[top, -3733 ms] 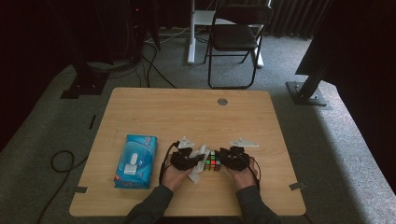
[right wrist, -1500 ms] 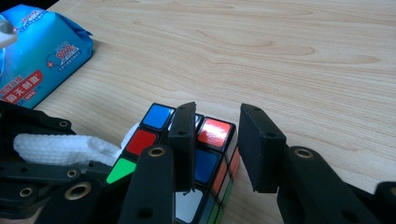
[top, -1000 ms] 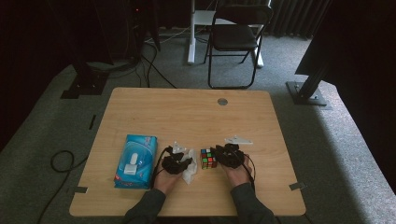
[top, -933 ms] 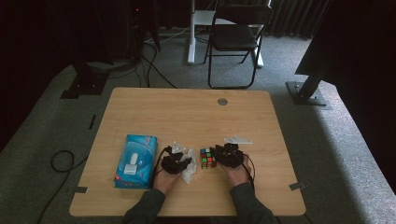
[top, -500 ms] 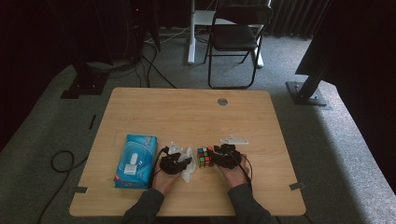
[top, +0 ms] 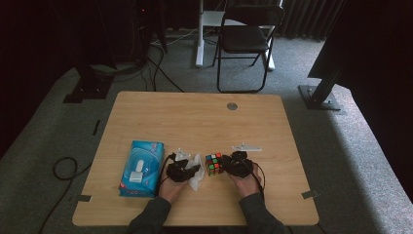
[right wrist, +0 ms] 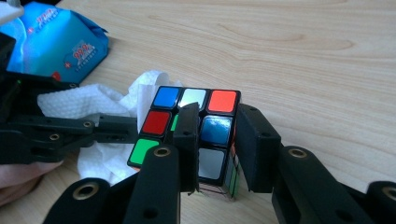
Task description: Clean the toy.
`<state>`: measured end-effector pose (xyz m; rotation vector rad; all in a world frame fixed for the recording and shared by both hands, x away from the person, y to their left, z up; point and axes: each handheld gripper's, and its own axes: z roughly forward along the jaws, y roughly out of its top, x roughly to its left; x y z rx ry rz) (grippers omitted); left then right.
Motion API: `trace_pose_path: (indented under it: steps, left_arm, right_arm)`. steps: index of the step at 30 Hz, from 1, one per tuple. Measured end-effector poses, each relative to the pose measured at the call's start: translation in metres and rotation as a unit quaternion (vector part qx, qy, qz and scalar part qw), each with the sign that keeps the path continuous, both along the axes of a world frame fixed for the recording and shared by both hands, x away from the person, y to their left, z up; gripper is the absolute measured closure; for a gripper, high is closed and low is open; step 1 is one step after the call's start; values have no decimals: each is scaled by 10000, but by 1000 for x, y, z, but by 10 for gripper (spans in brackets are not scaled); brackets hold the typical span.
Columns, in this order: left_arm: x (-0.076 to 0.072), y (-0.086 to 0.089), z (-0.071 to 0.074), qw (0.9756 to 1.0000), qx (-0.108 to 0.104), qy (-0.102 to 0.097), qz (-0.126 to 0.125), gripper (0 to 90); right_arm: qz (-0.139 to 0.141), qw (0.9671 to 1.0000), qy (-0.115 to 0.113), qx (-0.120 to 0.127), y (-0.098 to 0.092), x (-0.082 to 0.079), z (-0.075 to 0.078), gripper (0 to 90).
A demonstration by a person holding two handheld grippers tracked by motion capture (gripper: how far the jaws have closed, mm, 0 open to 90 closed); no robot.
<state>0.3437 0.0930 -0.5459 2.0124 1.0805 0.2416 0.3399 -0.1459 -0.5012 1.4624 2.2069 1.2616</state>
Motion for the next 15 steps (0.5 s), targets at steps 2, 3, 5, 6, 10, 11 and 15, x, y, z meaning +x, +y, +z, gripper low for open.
trace_pose_path:
  steps: [2, 3, 5, 6, 10, 11, 15]
  left_arm:
    - [0, 0, 0, 10000, 2, 5, -8, 742]
    - [0, 0, 0, 10000, -1, 8, -7, 743]
    - [0, 0, 0, 10000, 2, 5, -8, 742]
    - [0, 0, 0, 10000, 1, 5, -9, 742]
    - [0, 0, 0, 10000, 0, 6, -9, 741]
    - [0, 0, 0, 10000, 3, 5, -6, 741]
    - [0, 0, 0, 10000, 2, 0, -2, 740]
  right_arm:
    - [-23, 9999, 85, 141, -2, 1, -1, 708]
    - [-35, 9997, 124, 204, -4, 2, -2, 708]
    - [-59, 9993, 192, 321, -6, 3, -3, 707]
    - [-78, 9990, 228, 376, -7, 3, -3, 707]
    - [-162, 9965, 402, 721, -15, 6, -7, 703]
    - [-192, 9954, 455, 822, -17, 7, -8, 703]
    - [-349, 9927, 563, 1006, -26, 9, -9, 703]
